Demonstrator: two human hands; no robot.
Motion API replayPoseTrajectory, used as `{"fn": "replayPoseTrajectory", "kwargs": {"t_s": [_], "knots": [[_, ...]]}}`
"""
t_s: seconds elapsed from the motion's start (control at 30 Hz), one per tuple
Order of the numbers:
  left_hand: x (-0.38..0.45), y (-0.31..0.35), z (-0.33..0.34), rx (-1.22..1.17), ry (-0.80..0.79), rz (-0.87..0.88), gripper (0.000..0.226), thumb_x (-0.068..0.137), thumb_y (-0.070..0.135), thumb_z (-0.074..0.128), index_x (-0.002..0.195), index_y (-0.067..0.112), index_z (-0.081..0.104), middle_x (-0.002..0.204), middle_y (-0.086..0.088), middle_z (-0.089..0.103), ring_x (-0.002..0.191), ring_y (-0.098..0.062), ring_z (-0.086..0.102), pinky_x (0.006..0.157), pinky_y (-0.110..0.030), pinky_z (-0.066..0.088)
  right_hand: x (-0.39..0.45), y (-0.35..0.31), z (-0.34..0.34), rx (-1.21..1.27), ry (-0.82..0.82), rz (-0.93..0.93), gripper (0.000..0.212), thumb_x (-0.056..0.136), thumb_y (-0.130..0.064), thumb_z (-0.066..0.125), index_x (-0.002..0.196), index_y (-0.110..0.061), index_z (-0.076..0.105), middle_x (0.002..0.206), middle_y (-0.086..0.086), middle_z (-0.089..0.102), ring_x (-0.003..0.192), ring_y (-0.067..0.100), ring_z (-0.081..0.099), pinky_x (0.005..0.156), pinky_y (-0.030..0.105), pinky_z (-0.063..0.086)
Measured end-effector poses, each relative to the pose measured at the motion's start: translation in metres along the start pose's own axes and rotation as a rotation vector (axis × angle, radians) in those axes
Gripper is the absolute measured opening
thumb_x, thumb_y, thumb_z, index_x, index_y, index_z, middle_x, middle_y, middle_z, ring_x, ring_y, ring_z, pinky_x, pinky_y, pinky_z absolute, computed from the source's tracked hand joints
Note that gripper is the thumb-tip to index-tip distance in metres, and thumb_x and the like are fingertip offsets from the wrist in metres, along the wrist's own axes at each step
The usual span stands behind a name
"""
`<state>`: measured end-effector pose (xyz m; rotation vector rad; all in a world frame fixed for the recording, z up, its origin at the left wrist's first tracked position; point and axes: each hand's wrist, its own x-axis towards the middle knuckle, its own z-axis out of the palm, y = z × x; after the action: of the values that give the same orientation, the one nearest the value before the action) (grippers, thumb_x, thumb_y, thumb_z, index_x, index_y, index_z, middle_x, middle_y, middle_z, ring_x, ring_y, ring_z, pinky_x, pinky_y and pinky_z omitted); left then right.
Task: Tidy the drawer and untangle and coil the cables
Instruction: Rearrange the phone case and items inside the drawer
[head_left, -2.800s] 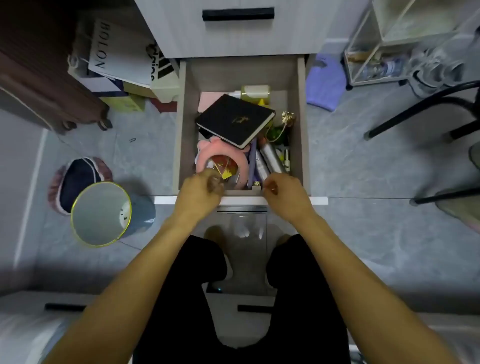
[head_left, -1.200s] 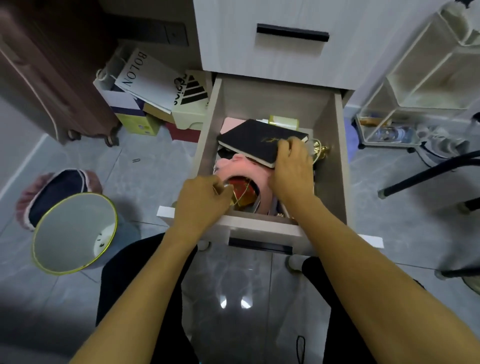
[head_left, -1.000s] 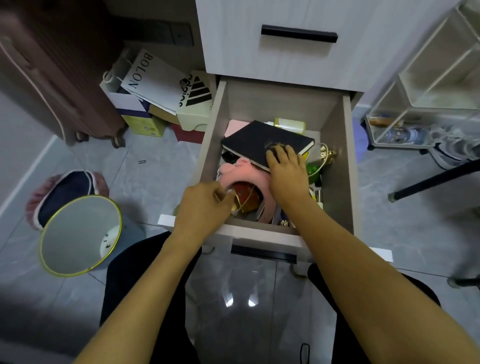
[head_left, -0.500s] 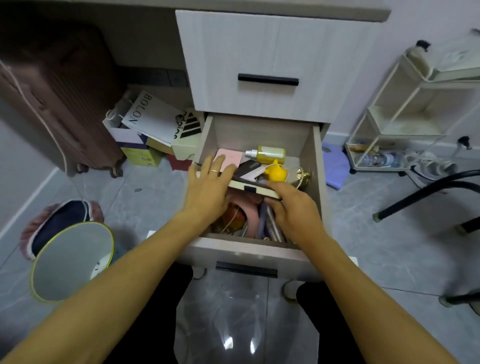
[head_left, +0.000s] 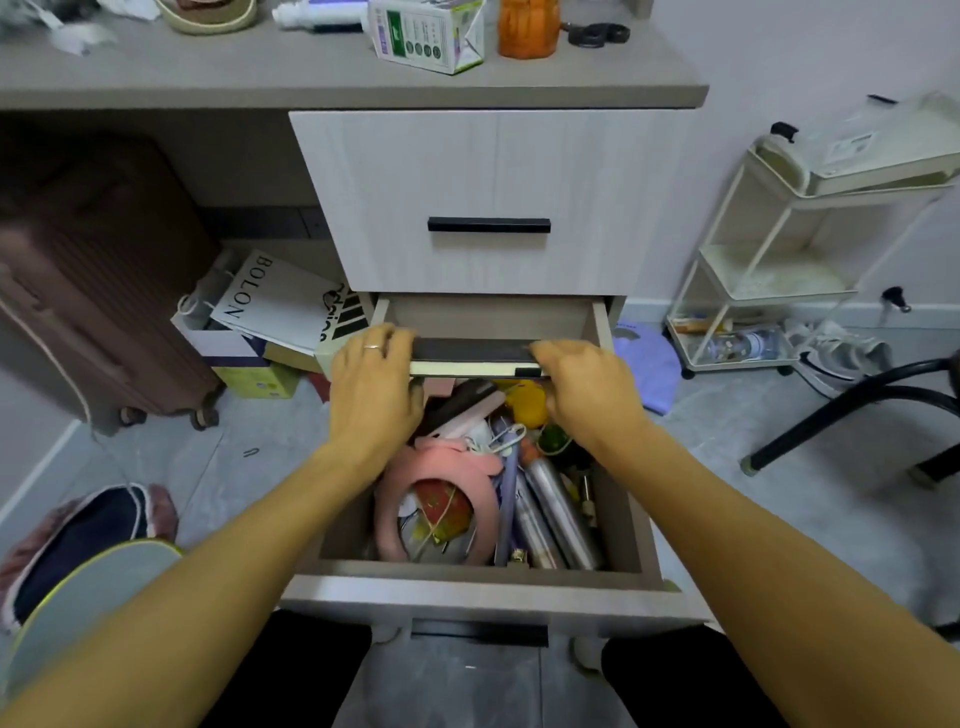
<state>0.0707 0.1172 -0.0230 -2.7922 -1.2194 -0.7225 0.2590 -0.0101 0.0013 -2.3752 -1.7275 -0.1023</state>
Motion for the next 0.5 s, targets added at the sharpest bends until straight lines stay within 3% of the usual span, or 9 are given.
{"fn": "replayPoseTrajectory", "kwargs": {"t_s": [0.1,0.17,0.2,0.27,0.37,0.43,0.5], "knots": [[0.011,-0.004,0.018,-0.111,-0.152,-0.258,0.065,0.080,0.015,0.073,0.134,0.001,0.040,0.132,-0.020,0.046,0.122,-0.038,0.044,0.090,-0.044,0.046,0.021,0.015,0.018,-0.020,-0.046,0.017,0.017,0.083,-0.006,0.057,0.099,-0.011,0.057,0.095,0.008,0.063,0.085,0.031,0.058,0.058,0.030,0.031],[0.024,-0.006,0.035,-0.117,-0.309,-0.374,0.043,0.084,0.022,0.068,0.117,0.001,0.048,0.117,-0.020,0.056,0.104,-0.037,0.055,0.074,-0.039,0.045,0.034,0.024,0.034,-0.021,-0.048,0.042,0.015,0.084,-0.008,0.057,0.099,-0.012,0.057,0.097,0.007,0.063,0.088,0.031,0.058,0.059,0.030,0.031],[0.030,-0.006,0.041,-0.091,-0.382,-0.380,0.029,0.086,0.025,0.065,0.101,0.003,0.054,0.107,-0.019,0.062,0.091,-0.035,0.058,0.068,-0.035,0.043,0.038,0.028,0.040,-0.012,-0.044,0.061,0.016,0.084,-0.008,0.057,0.099,-0.012,0.057,0.097,0.007,0.063,0.089,0.032,0.058,0.059,0.030,0.030],[0.041,-0.007,0.056,-0.078,-0.499,-0.325,0.023,0.086,0.026,0.062,0.079,0.005,0.059,0.096,-0.018,0.067,0.077,-0.031,0.058,0.064,-0.034,0.046,0.044,0.033,0.054,0.009,-0.027,0.099,0.019,0.083,-0.007,0.056,0.101,-0.012,0.057,0.098,0.008,0.064,0.089,0.032,0.058,0.059,0.030,0.030],[0.057,-0.012,0.083,-0.106,-0.628,-0.250,0.018,0.087,0.028,0.059,0.093,0.010,0.062,0.101,-0.013,0.065,0.082,-0.030,0.062,0.069,-0.034,0.053,0.049,0.037,0.071,0.046,-0.030,0.112,0.026,0.083,-0.007,0.056,0.109,-0.013,0.059,0.102,0.008,0.064,0.093,0.032,0.058,0.064,0.033,0.041],[0.067,-0.019,0.105,-0.070,-0.713,-0.260,0.020,0.088,0.033,0.052,0.096,0.016,0.059,0.093,-0.012,0.065,0.075,-0.028,0.066,0.068,-0.034,0.057,0.050,0.038,0.081,0.085,-0.033,0.116,0.030,0.084,-0.006,0.056,0.113,-0.013,0.059,0.104,0.008,0.064,0.096,0.032,0.058,0.069,0.035,0.047],[0.076,-0.025,0.127,-0.020,-0.775,-0.273,0.024,0.090,0.040,0.050,0.100,0.021,0.059,0.091,-0.008,0.067,0.080,-0.027,0.069,0.074,-0.034,0.058,0.045,0.037,0.090,0.118,-0.026,0.115,0.032,0.084,-0.003,0.056,0.114,-0.011,0.060,0.104,0.009,0.064,0.097,0.033,0.058,0.070,0.038,0.050]]}}
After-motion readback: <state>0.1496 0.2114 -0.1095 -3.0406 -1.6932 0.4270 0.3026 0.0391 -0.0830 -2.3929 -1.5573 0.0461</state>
